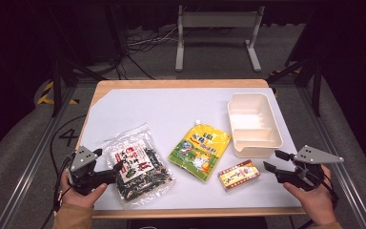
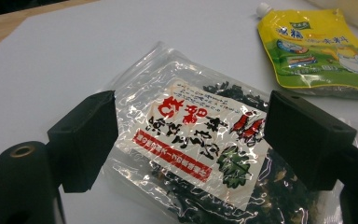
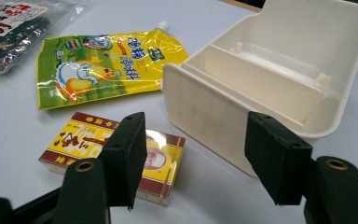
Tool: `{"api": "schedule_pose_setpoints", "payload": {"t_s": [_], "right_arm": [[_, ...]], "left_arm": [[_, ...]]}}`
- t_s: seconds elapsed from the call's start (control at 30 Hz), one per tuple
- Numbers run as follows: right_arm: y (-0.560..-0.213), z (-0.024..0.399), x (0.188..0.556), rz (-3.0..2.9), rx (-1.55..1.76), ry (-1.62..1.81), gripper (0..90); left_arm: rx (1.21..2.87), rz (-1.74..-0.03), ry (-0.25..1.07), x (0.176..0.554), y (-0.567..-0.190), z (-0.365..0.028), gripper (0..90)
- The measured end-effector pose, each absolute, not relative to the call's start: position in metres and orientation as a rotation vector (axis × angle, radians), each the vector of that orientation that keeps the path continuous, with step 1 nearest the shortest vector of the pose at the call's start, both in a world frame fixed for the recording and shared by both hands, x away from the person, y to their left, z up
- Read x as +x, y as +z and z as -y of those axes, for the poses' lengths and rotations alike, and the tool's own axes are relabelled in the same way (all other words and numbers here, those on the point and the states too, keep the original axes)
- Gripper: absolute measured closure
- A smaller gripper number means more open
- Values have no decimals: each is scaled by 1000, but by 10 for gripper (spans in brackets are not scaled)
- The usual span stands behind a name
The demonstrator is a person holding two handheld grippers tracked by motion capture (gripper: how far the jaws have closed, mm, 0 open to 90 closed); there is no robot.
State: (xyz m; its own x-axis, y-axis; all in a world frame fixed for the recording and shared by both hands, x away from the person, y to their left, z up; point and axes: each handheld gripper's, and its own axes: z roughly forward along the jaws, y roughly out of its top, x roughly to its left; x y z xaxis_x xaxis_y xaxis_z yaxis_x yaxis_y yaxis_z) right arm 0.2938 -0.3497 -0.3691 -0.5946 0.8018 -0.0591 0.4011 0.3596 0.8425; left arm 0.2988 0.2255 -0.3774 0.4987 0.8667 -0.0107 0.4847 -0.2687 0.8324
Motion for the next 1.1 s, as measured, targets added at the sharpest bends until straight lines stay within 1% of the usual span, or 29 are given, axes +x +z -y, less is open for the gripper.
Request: {"api": "schedule_pose_setpoints", "payload": {"t_s": [0.17,0.23,0.33,0.37,0.47,0.53,0.7,0.8,0.9,0.97,1.1], "right_arm": [[-370,351,294,-2157,1044,1132,390],[-370,351,293,-2157,1043,1127,389],[-371,351,293,-2160,1044,1112,386],[-371,351,293,-2159,1046,1109,385],[-372,351,293,-2161,1051,1106,385],[-373,350,294,-2163,1050,1102,384],[-375,347,295,-2180,1050,1094,372],[-376,346,296,-2189,1046,1090,367],[-377,345,296,-2193,1049,1092,364],[-377,345,297,-2195,1046,1090,363],[-378,343,297,-2201,1048,1086,359]], "left_arm": [[1927,-1161,577,300,-375,-226,178],[1962,-1201,518,304,-373,-226,178],[1988,-1211,492,306,-372,-225,174],[2000,-1229,455,308,-372,-224,173],[2005,-1261,412,311,-371,-223,169],[2010,-1269,402,312,-371,-223,163],[2018,-1356,358,318,-374,-228,158],[2004,-1398,312,323,-377,-233,179],[1966,-1454,347,327,-382,-241,252],[1945,-1475,294,330,-385,-248,295],[1908,-1519,235,335,-390,-256,301]]}}
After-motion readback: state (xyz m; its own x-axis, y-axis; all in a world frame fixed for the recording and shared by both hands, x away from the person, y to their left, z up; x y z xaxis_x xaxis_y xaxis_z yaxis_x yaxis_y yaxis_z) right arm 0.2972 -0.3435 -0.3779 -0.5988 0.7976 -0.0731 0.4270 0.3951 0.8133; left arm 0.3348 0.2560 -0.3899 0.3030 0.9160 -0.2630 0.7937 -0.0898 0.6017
